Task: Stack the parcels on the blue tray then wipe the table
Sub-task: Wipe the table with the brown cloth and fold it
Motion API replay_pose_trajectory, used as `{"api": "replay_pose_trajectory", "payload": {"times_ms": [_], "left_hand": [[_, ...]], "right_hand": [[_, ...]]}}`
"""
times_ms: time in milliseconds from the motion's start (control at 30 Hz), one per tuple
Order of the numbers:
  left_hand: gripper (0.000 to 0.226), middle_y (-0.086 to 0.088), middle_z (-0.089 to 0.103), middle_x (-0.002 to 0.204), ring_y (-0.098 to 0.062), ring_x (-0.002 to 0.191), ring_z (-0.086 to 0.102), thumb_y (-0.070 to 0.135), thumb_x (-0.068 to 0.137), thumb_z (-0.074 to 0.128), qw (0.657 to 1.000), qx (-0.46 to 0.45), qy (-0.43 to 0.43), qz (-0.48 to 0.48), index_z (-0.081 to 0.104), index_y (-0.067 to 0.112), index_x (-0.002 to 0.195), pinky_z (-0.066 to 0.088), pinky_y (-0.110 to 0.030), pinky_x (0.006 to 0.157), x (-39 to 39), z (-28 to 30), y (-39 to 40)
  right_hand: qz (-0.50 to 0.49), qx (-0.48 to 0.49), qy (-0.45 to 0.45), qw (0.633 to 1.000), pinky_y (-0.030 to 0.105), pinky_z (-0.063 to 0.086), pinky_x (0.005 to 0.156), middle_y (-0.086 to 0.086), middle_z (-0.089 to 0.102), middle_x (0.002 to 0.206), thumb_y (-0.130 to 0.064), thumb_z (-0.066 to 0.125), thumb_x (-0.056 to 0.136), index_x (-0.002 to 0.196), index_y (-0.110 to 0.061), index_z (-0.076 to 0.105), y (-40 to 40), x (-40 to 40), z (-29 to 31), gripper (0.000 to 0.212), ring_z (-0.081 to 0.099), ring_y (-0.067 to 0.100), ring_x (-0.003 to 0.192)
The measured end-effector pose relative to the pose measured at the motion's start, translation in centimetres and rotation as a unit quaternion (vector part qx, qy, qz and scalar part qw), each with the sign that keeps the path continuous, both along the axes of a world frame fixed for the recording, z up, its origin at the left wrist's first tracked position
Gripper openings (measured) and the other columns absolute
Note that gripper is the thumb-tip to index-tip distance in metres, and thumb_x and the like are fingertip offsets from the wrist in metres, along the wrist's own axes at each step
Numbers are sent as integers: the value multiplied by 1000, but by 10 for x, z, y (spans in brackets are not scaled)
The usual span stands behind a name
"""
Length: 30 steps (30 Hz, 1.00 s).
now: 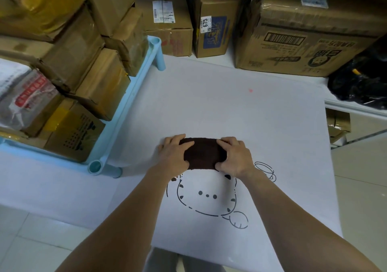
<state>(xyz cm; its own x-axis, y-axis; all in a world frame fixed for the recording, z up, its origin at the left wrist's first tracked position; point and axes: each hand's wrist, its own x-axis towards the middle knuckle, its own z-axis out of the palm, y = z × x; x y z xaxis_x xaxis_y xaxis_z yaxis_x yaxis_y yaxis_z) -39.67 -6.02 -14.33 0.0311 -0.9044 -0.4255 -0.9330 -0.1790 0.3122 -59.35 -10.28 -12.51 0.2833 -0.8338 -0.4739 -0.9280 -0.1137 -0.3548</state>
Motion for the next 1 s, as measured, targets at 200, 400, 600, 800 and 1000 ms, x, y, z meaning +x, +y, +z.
{"api": "replay_pose_trajectory", "payload": {"times_ms": [200,400,600,800,1000], "left_hand": [[71,6,33,134,-20,123,39,13,79,61,999,3,21,29,37,38,141,44,-34,101,-11,-5,1],[52,0,55,114,-19,93,57,9,77,61,983,31,129,124,56,30,124,53,-26,69,-9,15,4],[18,-11,66,85,-26,80,63,9,76,66,898,-16,327,292,68,11,94,52,-30,67,26,64,12],[22,-7,62,95,-24,84,63,21,86,58,860,-153,276,401,54,15,107,55,-32,65,58,102,26],[18,-13,49,113,-34,89,60,14,91,55,878,-308,68,361,46,8,105,51,-44,78,67,119,44]], "right_hand": [[31,-24,61,997,30,41,93,3,38,134,-28,65,78,141,-29,37,3,-3,3,68,46,24,118],[-86,47,-73,993,23,43,65,-11,63,83,-18,64,77,96,-29,65,0,-1,13,22,59,18,83],[-283,155,-348,880,20,46,44,4,61,68,1,66,78,77,-12,64,-27,35,53,13,56,16,54],[-298,109,-432,844,15,41,41,5,60,80,-7,70,81,83,-13,54,-42,115,90,18,53,14,58],[-248,87,-430,864,13,35,36,6,55,77,-13,68,83,91,-6,53,-49,184,106,19,47,14,51]]}}
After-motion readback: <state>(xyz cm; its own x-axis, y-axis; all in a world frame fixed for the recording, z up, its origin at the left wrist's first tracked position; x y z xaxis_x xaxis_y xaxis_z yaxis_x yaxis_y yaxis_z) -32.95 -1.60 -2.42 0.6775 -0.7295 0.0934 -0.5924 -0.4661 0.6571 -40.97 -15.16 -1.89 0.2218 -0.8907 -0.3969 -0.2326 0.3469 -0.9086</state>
